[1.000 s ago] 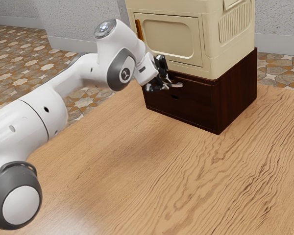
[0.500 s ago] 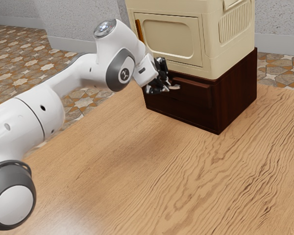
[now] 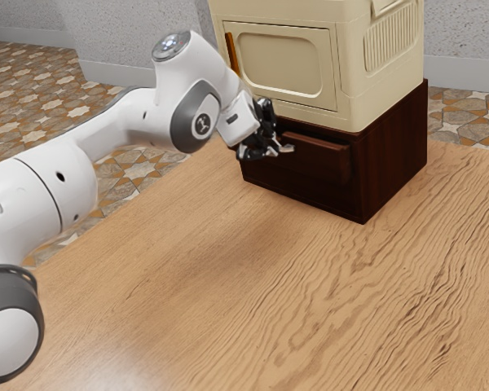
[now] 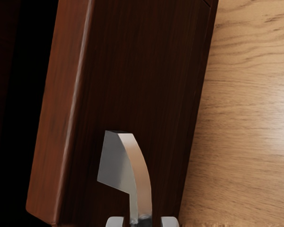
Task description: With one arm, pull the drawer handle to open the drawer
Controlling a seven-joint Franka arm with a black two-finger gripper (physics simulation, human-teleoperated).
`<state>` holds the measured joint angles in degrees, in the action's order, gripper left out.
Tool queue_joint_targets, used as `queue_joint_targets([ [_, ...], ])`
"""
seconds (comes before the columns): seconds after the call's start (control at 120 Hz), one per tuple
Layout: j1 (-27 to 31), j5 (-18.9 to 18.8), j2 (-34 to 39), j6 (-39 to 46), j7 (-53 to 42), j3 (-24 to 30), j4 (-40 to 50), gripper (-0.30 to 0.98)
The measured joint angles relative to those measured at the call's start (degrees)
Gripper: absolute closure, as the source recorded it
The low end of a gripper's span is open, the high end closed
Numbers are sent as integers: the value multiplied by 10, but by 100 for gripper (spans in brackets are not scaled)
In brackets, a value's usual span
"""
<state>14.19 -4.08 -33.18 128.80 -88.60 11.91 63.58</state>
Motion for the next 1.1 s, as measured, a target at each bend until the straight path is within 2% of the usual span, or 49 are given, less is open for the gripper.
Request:
queue_joint_targets([
  [1.1, 19, 0, 91, 5, 12, -2, 129, 66],
])
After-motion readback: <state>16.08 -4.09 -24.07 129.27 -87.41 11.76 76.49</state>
